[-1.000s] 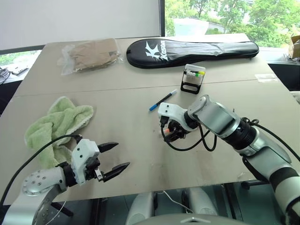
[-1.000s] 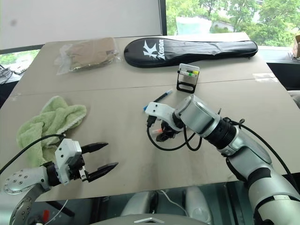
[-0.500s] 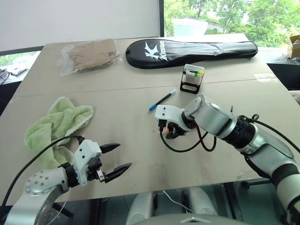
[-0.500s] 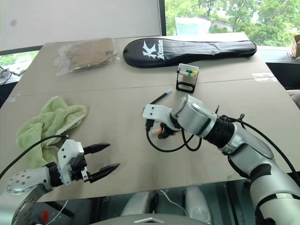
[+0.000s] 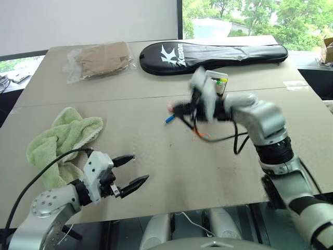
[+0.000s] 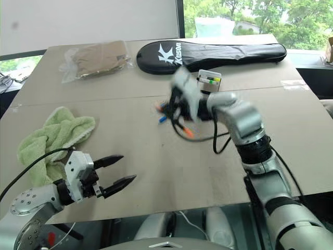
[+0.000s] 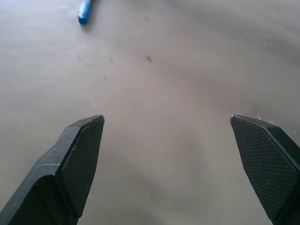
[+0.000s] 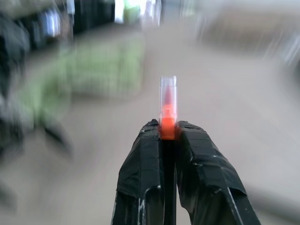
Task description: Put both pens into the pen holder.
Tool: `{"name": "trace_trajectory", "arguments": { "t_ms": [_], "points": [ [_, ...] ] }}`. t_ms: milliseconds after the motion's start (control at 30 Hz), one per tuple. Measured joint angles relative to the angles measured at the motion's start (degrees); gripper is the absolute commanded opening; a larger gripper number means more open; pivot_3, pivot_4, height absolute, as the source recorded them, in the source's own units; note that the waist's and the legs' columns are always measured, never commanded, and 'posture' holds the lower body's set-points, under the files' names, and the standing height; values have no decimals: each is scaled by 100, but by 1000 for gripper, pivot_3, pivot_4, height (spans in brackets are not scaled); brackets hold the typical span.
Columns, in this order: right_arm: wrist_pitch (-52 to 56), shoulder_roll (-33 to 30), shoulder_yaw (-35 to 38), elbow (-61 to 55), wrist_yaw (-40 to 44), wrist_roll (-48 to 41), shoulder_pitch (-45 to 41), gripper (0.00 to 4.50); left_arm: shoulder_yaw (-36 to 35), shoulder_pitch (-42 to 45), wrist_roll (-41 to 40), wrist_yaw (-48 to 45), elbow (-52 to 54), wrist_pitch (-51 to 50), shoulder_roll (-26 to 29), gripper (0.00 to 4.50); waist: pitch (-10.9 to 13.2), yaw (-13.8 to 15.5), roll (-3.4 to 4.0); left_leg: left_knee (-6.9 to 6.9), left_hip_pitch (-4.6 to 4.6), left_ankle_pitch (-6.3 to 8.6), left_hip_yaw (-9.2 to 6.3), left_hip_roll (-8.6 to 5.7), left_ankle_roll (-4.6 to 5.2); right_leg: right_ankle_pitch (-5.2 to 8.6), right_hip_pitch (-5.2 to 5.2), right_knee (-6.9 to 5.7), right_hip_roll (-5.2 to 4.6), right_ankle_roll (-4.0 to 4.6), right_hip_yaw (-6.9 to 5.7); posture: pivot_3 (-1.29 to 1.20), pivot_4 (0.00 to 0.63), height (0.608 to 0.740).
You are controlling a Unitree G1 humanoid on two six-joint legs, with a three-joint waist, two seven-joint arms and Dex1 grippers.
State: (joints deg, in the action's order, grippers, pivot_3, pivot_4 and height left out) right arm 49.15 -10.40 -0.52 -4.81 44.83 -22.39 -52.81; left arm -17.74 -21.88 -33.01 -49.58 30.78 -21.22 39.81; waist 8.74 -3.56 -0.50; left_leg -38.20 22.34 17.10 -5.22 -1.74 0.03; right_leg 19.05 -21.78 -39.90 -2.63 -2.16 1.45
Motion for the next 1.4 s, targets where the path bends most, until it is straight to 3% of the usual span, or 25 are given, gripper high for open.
{"name": "trace_trajectory", "arguments": {
  "t_ms": [133, 433, 600, 1367, 1400],
  "points": [
    [-1327, 155, 879, 931, -744, 6, -555, 55, -28, 348, -165, 374, 140, -145, -251, 4500, 0, 24, 0, -4, -2, -1, 8, -5, 1, 0, 2, 0, -2, 0, 3, 0, 150, 740],
    [-4828, 481, 1036, 3573, -1559, 800, -889, 55, -22, 1575, -1014, 814, 302, -351, -461, 4500, 1, -98, 3, -7, -2, -2, 25, 1, -1, 0, 0, -7, 7, -1, 10, 0, 150, 740],
    [-6335, 506, 1022, 4793, -1906, 1164, -971, 55, 30, 1694, -1260, 1007, 573, -496, -466, 4500, 2, -183, 4, -10, -2, -3, 24, 2, -2, 0, 1, -8, 9, 0, 10, 0, 150, 740],
    [-8283, 458, 868, 6463, -2223, 1670, -1164, 55, 21, 1698, -1485, 1299, 641, -432, -596, 4500, 3, -198, 6, -9, -27, -3, 36, 8, -3, 0, 18, -10, 17, 0, 21, 0, 150, 740],
    [-8342, 462, 870, 6523, -2211, 1667, -1165, 971, 19, 1688, -1457, 1286, 629, -416, -595, 4500, 3, -198, 6, -9, -27, -3, 36, 8, -3, 0, 18, -10, 17, 0, 22, 0, 150, 740]
  ]
}}
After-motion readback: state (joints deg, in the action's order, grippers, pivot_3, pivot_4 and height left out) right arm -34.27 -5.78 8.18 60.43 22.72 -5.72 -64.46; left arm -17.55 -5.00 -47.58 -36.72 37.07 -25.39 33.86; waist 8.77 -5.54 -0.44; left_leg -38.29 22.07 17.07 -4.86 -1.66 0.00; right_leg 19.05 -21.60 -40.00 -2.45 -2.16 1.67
